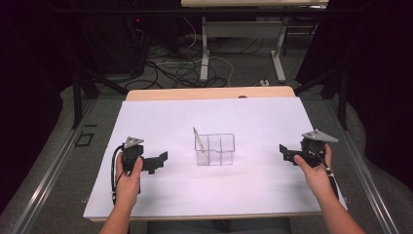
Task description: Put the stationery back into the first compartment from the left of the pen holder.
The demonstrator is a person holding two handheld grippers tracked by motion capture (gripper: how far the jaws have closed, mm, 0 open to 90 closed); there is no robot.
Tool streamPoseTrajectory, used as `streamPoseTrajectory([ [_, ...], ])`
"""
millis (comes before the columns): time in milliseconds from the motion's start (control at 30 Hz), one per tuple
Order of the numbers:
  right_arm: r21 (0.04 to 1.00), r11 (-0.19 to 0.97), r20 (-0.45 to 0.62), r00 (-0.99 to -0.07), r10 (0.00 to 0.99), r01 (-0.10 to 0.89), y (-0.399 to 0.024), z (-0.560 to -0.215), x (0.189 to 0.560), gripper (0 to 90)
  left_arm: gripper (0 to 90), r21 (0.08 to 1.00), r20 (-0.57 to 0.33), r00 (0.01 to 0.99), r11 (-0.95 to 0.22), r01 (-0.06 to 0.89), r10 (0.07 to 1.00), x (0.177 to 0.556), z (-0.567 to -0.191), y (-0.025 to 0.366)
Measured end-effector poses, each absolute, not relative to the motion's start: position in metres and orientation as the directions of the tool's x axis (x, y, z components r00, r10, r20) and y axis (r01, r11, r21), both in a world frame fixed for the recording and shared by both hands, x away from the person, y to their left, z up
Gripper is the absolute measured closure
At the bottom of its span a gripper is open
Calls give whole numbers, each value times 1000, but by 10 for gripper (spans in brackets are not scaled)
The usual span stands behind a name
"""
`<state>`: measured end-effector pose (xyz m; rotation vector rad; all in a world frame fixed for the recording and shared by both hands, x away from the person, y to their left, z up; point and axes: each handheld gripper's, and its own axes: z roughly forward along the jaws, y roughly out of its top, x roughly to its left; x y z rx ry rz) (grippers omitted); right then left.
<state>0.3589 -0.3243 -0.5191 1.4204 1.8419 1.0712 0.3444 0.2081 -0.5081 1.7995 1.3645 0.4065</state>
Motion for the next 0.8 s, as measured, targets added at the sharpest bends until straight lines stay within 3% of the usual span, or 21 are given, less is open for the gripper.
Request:
streamPoseTrajectory([
  [800, 831, 84, 67, -249, 966, 550, -327, -542, 359, 0, 2, 759, -216, 342, -63, 648, 914, 347, -512, 214],
])
